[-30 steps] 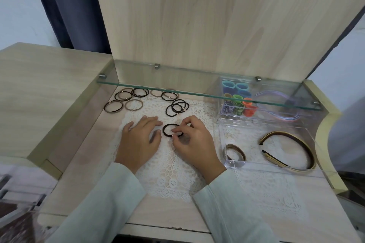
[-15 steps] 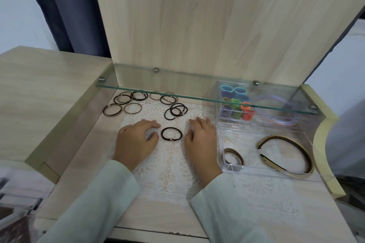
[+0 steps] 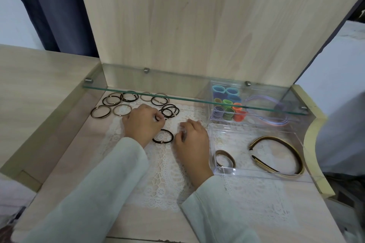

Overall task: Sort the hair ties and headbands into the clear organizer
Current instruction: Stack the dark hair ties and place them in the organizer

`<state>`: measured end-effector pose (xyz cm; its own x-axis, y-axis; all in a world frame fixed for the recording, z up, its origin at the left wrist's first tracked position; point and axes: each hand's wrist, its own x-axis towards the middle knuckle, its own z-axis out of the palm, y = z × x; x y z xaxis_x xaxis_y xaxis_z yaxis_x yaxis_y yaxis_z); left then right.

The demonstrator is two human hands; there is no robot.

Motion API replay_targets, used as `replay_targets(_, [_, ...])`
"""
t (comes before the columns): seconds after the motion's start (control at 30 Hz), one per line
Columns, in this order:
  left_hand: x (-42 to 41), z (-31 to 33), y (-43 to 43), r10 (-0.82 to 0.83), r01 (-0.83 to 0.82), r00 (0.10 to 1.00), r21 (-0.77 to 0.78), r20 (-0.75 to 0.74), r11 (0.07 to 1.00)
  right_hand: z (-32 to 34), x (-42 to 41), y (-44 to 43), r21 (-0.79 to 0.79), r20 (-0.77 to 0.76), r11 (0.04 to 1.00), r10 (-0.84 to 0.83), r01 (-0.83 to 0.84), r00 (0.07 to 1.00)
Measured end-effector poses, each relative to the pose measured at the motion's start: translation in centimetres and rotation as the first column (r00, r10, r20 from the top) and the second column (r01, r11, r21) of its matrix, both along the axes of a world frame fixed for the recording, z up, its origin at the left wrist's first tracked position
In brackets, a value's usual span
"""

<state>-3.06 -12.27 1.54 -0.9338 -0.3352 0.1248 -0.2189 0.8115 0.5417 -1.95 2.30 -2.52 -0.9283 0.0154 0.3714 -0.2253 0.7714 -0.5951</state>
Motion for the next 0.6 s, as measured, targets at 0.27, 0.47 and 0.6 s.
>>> replay_targets(0.27, [-0.47, 0.16, -0.07, -0.015, 0.015, 1.0, 0.001, 0.024, 1.0, 0.07, -0.03, 0.02, 0.002, 0.001, 1.0, 0.0, 0.0, 1.0])
replay_targets(0.47, [-0.71, -0.07, -0.33, -0.051, 0.054, 0.999, -0.249, 0.017, 0.967, -0.12, -0.18, 0.03, 0.016, 0.005, 1.0, 0.0, 0.0, 1.0])
replay_targets(0.6, [-0.78, -0.5, -0.43, -0.069, 0.073, 0.997, -0.314, 0.025, 0.946, -0.21, -0.19, 0.06, 0.025, 0.004, 1.0, 0.001, -0.001, 1.0])
